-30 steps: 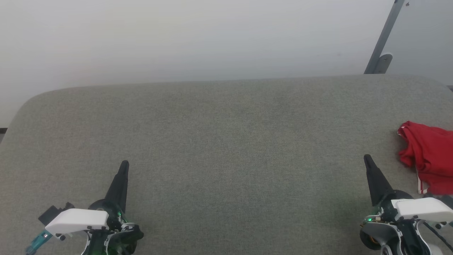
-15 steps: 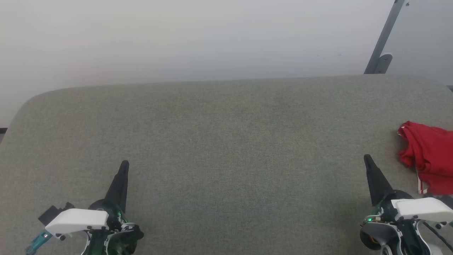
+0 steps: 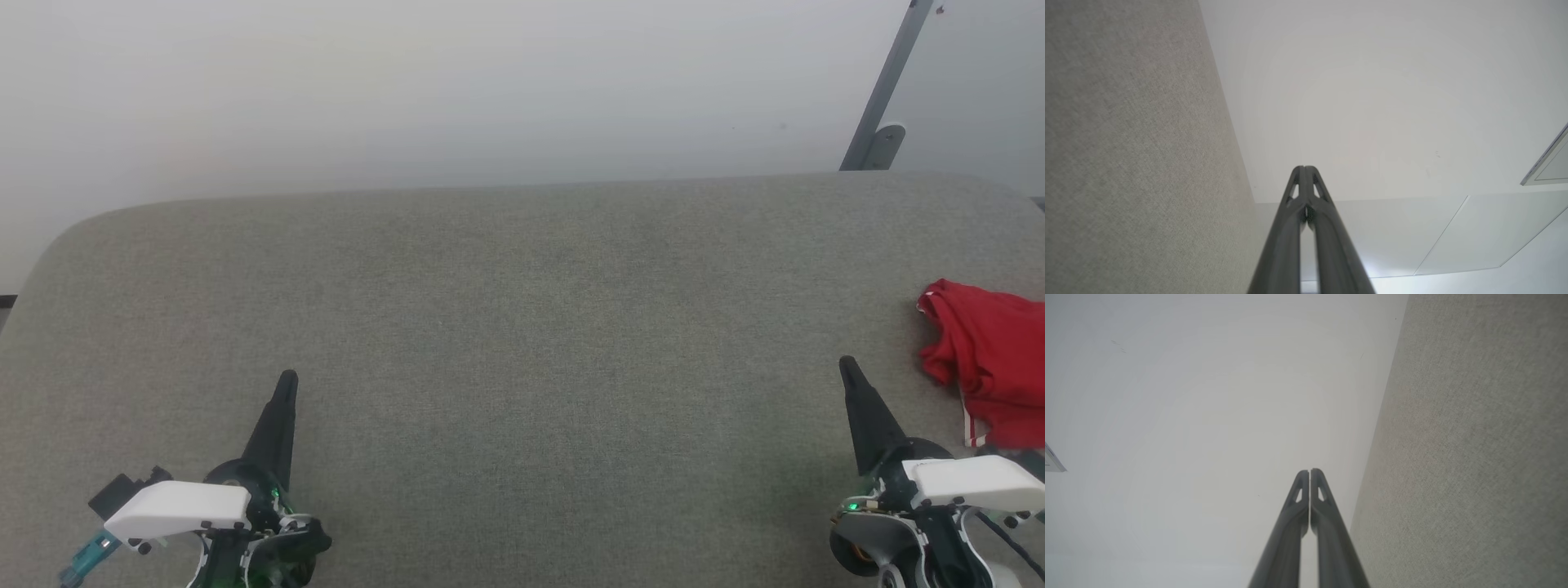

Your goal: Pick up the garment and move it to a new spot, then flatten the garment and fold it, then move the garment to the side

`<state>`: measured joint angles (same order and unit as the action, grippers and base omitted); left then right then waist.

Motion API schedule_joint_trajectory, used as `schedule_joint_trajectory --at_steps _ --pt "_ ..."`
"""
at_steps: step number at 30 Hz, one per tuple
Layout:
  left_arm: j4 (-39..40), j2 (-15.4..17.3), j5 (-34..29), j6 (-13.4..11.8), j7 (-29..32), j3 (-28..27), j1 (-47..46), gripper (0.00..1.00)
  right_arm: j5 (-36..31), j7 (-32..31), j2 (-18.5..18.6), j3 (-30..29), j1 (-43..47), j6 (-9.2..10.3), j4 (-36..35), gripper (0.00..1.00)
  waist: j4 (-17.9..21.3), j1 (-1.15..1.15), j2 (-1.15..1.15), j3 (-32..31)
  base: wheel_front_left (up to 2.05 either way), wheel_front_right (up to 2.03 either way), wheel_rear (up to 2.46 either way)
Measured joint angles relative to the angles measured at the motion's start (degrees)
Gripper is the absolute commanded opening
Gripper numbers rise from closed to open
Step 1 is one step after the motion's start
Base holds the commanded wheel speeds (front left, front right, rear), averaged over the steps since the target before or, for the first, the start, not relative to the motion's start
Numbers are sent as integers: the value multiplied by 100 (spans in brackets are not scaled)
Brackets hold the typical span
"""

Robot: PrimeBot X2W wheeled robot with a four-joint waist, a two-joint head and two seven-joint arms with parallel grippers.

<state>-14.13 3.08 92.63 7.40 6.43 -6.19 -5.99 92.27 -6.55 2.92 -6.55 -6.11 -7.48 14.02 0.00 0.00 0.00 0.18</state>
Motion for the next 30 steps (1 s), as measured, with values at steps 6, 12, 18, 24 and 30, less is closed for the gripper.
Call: schedule_joint_trajectory --at_steps 6,12,18,24,30 --pt "0 -1 0 0 0 -3 0 0 0 0 0 1 0 0 0 0 0 0 0 0 0 0 0" --pt "0 -2 -1 0 1 -5 0 0 0 0 0 0 0 0 0 0 0 0 0 0 0 0 0" --pt "0 -3 -1 0 2 -9 0 0 0 0 0 2 0 0 0 0 0 0 0 0 0 0 0" --pt "0 -3 -1 0 2 -10 0 0 0 0 0 2 0 0 0 0 0 0 0 0 0 0 0" --pt "0 -4 -2 0 2 -12 0 0 0 0 0 1 0 0 0 0 0 0 0 0 0 0 0"
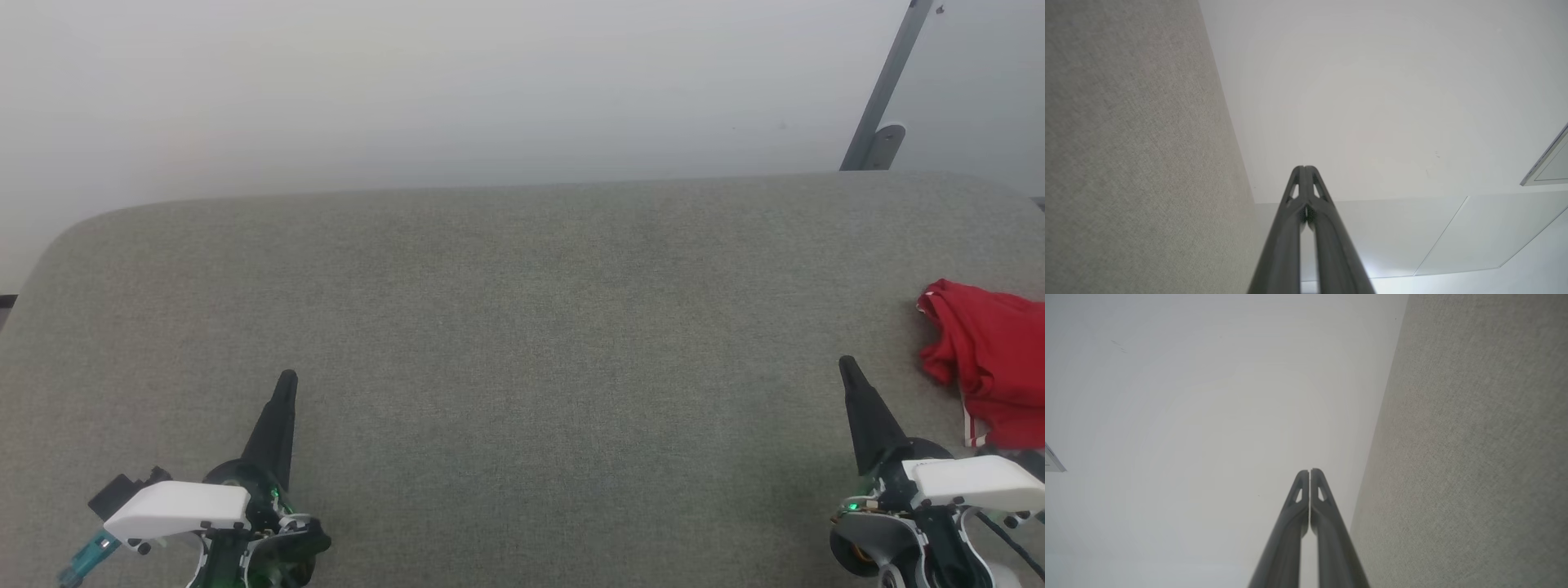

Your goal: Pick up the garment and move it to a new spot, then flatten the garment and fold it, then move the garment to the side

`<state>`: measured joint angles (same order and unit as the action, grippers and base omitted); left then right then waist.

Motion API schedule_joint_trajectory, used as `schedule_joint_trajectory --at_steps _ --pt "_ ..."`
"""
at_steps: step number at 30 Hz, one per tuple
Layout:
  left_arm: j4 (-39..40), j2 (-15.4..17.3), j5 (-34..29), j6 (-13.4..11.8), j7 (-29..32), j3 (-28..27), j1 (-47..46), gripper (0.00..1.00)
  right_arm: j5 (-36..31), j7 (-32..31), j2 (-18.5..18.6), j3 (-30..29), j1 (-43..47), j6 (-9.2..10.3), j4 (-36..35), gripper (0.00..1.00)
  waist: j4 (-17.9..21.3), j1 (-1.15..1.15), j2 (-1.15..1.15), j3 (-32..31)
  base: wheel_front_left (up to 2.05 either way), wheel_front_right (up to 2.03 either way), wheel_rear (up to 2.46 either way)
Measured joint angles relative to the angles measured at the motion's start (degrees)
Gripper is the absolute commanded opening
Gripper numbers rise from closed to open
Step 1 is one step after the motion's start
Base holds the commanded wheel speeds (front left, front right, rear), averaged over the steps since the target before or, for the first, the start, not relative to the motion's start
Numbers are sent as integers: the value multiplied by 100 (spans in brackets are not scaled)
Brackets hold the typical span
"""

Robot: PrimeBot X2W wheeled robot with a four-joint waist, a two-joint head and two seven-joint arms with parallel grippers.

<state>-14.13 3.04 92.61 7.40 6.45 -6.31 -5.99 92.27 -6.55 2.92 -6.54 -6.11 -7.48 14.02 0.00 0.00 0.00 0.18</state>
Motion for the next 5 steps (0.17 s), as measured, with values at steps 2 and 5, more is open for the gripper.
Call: schedule_joint_trajectory --at_steps 2,5 --pt "0 -1 0 0 1 0 0 0 0 0 0 0 0 0 0 0 0 0 0 0 0 0 0" --pt "0 -1 0 0 1 -1 0 0 0 0 0 1 0 0 0 0 0 0 0 0 0 0 0"
